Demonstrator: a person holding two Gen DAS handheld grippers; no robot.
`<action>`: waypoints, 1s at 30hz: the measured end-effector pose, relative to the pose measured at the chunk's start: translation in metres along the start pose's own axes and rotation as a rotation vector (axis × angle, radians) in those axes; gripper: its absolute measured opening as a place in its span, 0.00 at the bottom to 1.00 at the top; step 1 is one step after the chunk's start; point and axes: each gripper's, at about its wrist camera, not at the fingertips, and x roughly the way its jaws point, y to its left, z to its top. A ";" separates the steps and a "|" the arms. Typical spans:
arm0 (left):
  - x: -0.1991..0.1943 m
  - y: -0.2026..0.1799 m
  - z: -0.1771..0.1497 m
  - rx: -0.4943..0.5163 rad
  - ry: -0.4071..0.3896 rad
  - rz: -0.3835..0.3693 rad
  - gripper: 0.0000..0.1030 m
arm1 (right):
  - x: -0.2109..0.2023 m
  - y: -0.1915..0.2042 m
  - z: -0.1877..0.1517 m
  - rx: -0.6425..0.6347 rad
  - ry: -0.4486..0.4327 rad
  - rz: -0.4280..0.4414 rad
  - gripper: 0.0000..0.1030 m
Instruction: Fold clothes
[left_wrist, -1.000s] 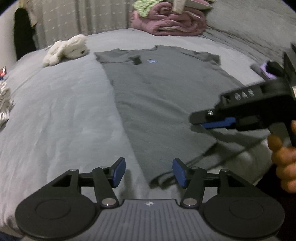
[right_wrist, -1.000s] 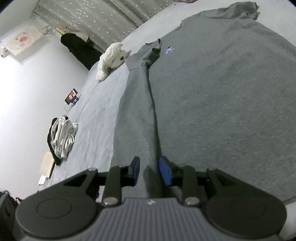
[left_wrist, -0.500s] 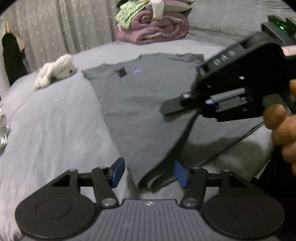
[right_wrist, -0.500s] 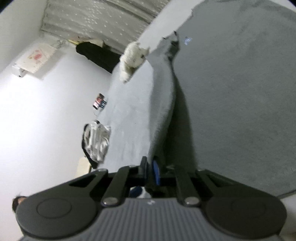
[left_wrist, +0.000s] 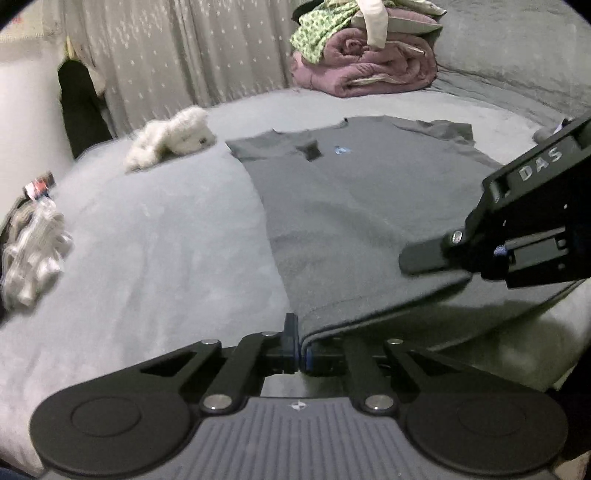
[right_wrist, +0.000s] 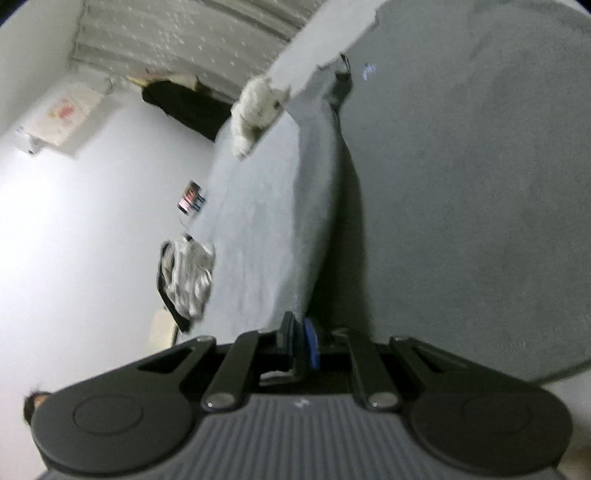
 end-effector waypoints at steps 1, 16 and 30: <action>-0.002 0.000 -0.001 0.002 -0.002 0.008 0.06 | 0.002 0.002 -0.002 -0.021 0.006 -0.021 0.07; 0.006 0.013 -0.013 -0.083 0.107 -0.123 0.07 | 0.015 0.001 -0.018 -0.126 0.049 -0.181 0.08; -0.005 0.059 -0.004 -0.329 0.184 -0.257 0.15 | 0.000 0.034 -0.022 -0.414 -0.021 -0.316 0.38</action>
